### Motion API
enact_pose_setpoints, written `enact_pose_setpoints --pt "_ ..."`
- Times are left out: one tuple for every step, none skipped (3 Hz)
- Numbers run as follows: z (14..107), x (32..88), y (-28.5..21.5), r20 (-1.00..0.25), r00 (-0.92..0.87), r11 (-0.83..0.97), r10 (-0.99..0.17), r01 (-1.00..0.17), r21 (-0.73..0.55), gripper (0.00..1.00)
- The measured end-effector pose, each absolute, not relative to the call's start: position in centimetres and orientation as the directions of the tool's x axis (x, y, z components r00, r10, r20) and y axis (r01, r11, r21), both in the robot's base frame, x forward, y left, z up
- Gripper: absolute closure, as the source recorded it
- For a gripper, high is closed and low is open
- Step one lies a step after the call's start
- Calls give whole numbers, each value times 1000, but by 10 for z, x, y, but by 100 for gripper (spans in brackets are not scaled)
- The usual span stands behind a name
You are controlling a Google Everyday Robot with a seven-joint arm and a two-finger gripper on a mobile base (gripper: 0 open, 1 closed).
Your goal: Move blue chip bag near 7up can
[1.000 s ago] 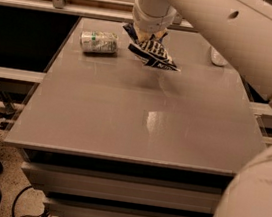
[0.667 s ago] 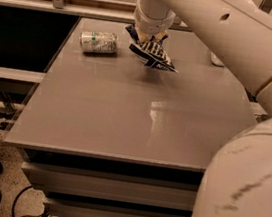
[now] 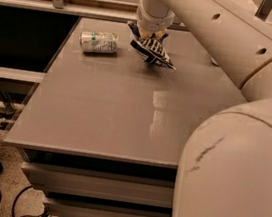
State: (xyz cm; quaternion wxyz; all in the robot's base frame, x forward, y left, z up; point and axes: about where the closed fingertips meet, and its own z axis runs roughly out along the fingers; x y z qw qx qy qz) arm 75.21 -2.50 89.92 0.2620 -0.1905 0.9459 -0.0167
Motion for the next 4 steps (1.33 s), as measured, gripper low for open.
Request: enact_pose_setpoints --pt "910 770 -7 -517 -761 915 -391 -383 -127 100" --pt "908 774 -2 -513 -763 913 -394 -388 -124 100" --pt "906 777 1 -506 -770 916 -388 -384 -117 84" --pt "907 780 7 -507 -770 915 -387 -389 -108 60"
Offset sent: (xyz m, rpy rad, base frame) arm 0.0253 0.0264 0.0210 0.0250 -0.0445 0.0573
